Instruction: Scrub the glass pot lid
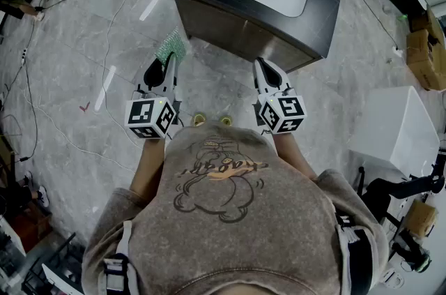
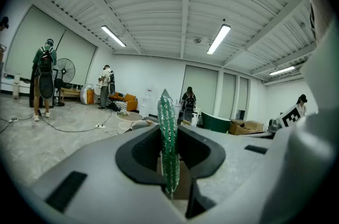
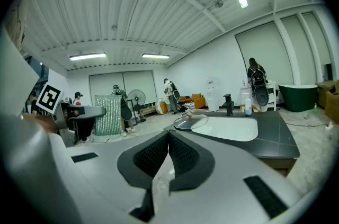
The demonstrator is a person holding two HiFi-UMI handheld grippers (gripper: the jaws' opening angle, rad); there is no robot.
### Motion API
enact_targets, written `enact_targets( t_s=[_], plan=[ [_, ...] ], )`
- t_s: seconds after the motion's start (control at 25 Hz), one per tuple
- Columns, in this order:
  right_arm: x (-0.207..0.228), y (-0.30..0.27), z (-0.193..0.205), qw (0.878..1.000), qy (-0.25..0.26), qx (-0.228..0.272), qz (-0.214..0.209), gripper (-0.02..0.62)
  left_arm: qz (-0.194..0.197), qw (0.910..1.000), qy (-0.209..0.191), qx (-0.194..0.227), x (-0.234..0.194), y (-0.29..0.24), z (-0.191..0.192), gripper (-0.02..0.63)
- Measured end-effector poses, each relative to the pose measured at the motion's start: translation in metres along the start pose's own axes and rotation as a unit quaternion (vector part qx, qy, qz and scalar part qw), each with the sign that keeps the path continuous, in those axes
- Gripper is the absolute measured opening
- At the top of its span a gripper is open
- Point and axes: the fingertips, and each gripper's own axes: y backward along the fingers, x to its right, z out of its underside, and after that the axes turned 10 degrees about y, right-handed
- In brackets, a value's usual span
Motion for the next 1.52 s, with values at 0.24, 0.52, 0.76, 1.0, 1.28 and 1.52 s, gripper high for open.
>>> enact_targets(
  t_s=[0.24, 0.52, 0.76, 1.0, 1.28, 1.52],
  plan=[
    [-0.001, -0.009, 0.001, 1.0, -0.022, 0.01, 0.0, 0.028, 0.001, 1.0, 0.005, 0.005, -0.005, -0.006, -0.002, 0.084],
    [-0.014, -0.026, -0.005, 1.0, -0.019, 0.021, 0.007, 0.028, 0.016, 0.9999, -0.005, -0.004, -0.019, -0.015, -0.004, 0.084],
    [-0.018, -0.04, 0.002, 0.999, -0.011, 0.021, 0.029, 0.028, 0.034, 0.9993, -0.014, -0.002, -0.033, -0.027, -0.004, 0.084],
    [-0.011, -0.058, 0.002, 0.999, -0.008, 0.017, 0.042, 0.028, 0.039, 0.9992, -0.012, -0.006, -0.047, -0.048, -0.008, 0.084],
    [0.014, -0.114, -0.003, 0.999, -0.006, 0.019, 0.039, 0.028, 0.031, 0.9994, -0.011, -0.007, -0.074, -0.096, -0.014, 0.084],
    [0.045, -0.172, -0.02, 0.999, 0.002, 0.018, 0.028, 0.028, 0.033, 0.9994, 0.004, -0.005, -0.094, -0.16, -0.034, 0.084]
  ],
)
